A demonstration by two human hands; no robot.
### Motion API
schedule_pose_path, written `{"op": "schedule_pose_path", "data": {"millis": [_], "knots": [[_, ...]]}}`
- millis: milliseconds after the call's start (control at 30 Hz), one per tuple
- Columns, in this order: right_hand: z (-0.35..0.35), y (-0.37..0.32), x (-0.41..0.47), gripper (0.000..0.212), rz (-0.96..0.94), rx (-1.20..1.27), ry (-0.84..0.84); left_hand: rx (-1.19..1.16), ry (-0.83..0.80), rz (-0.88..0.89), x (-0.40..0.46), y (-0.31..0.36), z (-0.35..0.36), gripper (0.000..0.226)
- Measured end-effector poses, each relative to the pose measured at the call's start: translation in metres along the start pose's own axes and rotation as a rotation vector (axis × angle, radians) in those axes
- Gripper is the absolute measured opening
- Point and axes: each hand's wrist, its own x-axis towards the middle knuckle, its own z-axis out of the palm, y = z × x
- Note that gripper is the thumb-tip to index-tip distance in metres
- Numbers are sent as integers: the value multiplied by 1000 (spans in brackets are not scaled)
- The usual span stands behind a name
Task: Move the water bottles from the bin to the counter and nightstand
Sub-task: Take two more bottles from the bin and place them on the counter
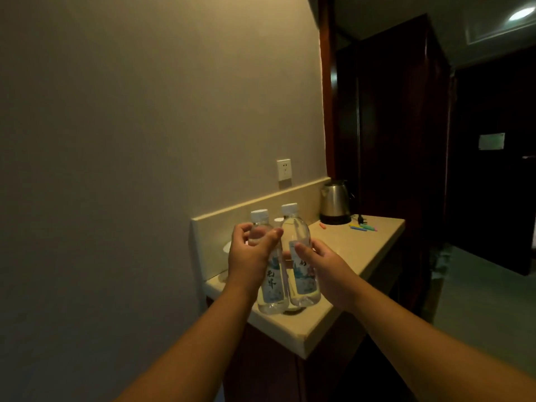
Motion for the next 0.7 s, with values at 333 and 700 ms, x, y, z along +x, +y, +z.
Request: {"op": "schedule_pose_path", "data": {"millis": [333,700], "knots": [[-107,39,98,40,0,1,22,149,228,118,43,-83,48,54],[-166,73,196,46,177,-24,-268,324,387,-5,48,-111,67,68]]}}
